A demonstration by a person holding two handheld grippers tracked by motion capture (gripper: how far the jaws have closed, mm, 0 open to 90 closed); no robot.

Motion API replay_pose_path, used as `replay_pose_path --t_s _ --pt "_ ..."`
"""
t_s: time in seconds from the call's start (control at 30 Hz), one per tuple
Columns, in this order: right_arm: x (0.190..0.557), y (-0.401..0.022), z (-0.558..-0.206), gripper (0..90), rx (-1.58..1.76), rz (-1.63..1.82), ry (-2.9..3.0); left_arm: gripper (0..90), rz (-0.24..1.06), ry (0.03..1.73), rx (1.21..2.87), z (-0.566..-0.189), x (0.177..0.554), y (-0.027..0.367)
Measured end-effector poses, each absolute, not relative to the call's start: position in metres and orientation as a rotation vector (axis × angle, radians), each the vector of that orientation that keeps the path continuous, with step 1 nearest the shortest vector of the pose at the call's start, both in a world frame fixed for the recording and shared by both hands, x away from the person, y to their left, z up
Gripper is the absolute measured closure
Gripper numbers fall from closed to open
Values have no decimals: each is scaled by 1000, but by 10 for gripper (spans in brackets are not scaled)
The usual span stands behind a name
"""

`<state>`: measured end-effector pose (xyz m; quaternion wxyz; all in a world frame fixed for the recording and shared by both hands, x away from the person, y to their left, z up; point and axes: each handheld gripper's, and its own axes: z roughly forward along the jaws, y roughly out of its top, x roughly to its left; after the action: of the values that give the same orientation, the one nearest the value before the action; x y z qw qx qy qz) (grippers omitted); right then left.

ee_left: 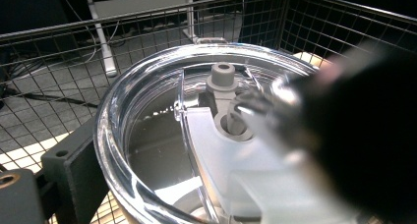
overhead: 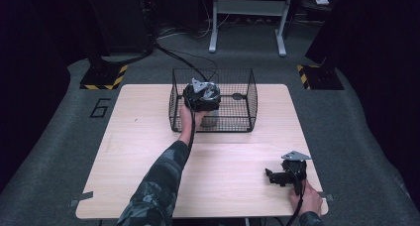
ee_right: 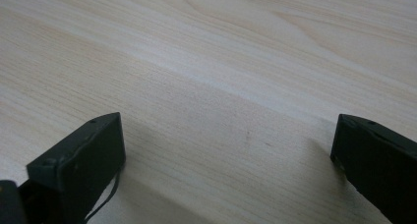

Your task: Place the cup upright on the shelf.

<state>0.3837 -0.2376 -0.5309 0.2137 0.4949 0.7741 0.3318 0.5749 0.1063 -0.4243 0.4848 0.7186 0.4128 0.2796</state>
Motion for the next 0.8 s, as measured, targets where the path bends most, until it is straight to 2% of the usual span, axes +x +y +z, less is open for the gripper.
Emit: replay_pose_path --t_s 0.6,0.8 --pt "384 -238 -531 0 1372 921 2149 1 626 999 1788 -401 562 115" --pt "384 -238 -531 0 1373 921 2149 0 565 1029 1810 -394 553 124"
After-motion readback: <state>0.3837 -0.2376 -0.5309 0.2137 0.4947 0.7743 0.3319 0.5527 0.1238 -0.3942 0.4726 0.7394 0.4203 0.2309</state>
